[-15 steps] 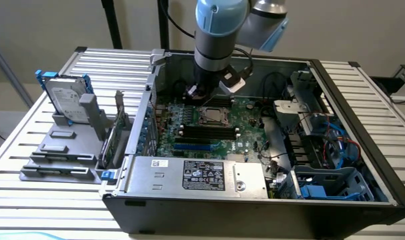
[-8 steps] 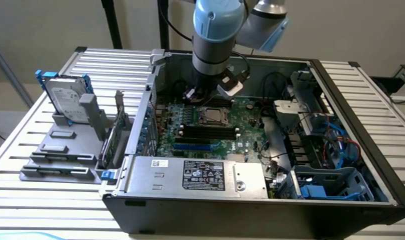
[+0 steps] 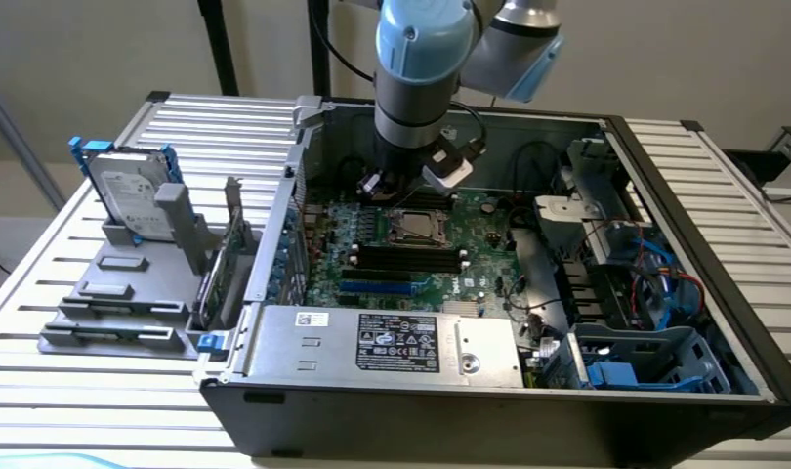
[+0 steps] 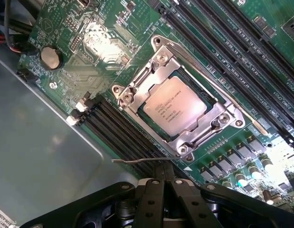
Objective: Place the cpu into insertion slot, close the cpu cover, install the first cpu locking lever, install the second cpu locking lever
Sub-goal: 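Install the first cpu locking lever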
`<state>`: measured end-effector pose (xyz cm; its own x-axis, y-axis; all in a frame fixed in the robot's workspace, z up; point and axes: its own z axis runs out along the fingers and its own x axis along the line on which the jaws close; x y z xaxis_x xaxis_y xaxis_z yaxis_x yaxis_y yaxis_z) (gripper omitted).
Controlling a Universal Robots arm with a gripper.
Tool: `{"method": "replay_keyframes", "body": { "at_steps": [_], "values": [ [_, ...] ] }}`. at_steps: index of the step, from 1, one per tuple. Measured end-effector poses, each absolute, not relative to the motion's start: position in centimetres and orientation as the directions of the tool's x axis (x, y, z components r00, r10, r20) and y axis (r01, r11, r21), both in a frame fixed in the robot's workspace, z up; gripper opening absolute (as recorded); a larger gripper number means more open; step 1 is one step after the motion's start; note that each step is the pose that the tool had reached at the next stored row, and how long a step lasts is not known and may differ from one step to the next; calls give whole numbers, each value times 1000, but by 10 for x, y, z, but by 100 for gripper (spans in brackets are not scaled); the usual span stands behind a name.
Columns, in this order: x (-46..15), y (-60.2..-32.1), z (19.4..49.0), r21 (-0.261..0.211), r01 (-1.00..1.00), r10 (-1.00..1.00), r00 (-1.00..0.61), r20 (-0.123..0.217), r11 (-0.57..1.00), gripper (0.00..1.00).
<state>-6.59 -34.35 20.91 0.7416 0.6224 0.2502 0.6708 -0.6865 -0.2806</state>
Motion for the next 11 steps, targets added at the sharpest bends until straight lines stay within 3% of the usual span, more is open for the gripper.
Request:
{"method": "replay_keyframes", "body": {
  "at_steps": [11],
  "values": [
    [-66, -340, 204, -272, 672, 627, 740, 242, -689, 11]
  ]
}}
